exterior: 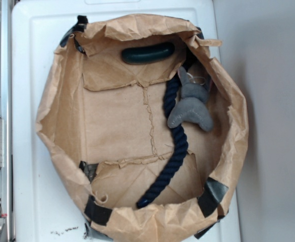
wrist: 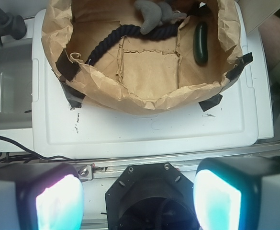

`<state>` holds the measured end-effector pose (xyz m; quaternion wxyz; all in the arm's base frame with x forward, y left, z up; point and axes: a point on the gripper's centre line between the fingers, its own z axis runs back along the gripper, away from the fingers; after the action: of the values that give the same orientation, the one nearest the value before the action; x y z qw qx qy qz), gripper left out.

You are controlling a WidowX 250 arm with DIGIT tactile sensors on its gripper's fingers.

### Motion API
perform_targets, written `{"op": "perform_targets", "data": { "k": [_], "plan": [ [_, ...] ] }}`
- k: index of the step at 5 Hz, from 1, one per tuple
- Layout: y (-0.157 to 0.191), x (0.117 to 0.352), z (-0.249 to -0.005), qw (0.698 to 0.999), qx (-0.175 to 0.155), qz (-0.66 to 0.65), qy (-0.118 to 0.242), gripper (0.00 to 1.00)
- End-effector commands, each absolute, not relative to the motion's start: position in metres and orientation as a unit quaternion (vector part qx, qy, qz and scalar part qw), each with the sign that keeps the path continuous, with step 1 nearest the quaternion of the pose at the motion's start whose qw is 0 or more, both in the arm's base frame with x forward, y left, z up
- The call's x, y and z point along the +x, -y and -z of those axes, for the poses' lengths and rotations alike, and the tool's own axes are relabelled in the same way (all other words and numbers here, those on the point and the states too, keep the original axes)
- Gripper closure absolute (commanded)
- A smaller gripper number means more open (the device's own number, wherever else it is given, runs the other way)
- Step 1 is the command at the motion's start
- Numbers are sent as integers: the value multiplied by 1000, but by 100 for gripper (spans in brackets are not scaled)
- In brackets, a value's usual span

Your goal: Grab the blue rope.

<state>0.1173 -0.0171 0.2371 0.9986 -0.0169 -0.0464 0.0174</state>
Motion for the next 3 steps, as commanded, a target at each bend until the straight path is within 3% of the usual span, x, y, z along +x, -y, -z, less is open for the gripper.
{"op": "perform_targets", "data": {
  "k": [1,3],
  "plan": [
    [17,117,-237,999,-17,-17,46,0],
    [54,137,-226,996,-43,-43,57,0]
  ]
}}
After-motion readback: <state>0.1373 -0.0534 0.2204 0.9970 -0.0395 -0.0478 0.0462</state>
